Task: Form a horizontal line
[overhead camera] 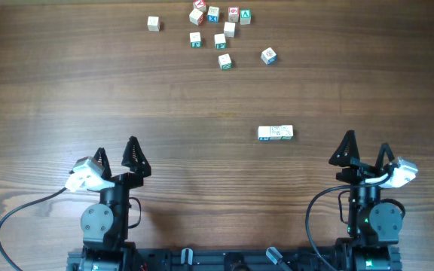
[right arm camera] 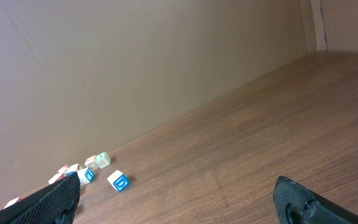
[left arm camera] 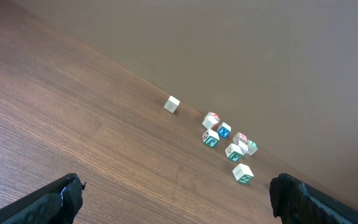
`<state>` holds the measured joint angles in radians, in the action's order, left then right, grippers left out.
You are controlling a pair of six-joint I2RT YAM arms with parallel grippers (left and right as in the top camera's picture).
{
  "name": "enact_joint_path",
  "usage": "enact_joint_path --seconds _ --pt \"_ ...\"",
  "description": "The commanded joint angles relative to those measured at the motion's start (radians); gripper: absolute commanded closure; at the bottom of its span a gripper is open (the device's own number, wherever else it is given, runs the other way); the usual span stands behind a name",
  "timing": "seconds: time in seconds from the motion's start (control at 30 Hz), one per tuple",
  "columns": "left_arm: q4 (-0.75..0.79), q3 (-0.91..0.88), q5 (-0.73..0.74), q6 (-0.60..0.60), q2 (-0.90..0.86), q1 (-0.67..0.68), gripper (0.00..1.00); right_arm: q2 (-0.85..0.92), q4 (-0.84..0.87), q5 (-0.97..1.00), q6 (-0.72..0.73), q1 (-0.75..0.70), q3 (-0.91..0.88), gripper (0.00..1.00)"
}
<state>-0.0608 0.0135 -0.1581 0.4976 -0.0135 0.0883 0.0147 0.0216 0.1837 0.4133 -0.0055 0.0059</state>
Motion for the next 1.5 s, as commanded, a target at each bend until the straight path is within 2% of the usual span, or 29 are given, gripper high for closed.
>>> enact_joint_path --seconds 0.0,0.27,0.43,0.6,0.8,1.47 --pt "0.001 -0.008 0.014 -0.023 0.011 -0.008 0.00 -0.007 0.002 -0.011 -0.018 0.006 -0.001 0.00" --pt "0.001 -0.008 0.014 -0.023 0.011 -0.008 0.00 -0.007 0.002 0.001 -0.035 0.006 -0.001 0.00" --pt "0.001 -0.008 0.014 -0.023 0.011 -0.008 0.00 -0.007 0.002 0.000 -0.211 0.006 -0.001 0.00" --pt "0.001 -0.008 0.014 -0.023 0.011 -0.008 0.00 -0.007 0.002 0.001 -0.232 0.006 -0.001 0.00" --pt "0.001 -0.008 0.014 -0.023 0.011 -0.008 0.00 -0.007 0.002 -0.011 -0.174 0.010 -0.001 0.00" --pt "0.001 -0.008 0.014 -0.023 0.011 -0.008 0.00 -0.007 0.002 -0.011 -0.174 0.043 -0.001 0.00"
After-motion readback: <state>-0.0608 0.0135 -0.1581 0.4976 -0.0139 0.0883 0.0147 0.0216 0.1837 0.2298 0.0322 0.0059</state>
